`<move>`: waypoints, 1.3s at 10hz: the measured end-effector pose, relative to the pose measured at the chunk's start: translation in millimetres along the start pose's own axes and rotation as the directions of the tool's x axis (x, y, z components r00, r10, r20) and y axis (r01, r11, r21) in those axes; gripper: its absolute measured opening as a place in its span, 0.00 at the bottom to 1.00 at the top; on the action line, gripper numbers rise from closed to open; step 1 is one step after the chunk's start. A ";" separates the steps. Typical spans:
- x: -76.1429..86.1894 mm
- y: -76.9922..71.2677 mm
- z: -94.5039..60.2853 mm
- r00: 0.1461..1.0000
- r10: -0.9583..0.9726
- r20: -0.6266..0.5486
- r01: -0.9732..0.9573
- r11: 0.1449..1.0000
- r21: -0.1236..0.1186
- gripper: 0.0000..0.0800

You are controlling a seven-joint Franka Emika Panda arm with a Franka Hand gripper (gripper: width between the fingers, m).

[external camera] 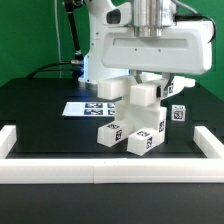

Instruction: Assemble chair

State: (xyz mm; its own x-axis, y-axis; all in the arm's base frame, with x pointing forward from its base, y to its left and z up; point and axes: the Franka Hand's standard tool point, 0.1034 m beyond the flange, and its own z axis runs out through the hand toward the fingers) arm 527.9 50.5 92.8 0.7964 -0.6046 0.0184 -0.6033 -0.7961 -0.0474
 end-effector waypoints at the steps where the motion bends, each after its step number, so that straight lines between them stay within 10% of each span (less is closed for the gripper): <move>1: -1.6 2.5 6.2 1.000 -0.001 0.006 0.001 1.000 -0.011 0.36; 13: 17.5 2.2 17.8 0.997 -0.045 -0.067 0.045 0.999 0.003 0.36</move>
Offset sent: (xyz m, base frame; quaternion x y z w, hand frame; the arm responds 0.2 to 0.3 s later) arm 0.0075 -0.0009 -0.0225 0.0069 0.0055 -0.0178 0.9998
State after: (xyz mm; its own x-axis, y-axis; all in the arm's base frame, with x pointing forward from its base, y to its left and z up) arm 541.2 38.7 75.2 0.8179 -0.5687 0.0877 -0.5666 -0.8225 -0.0496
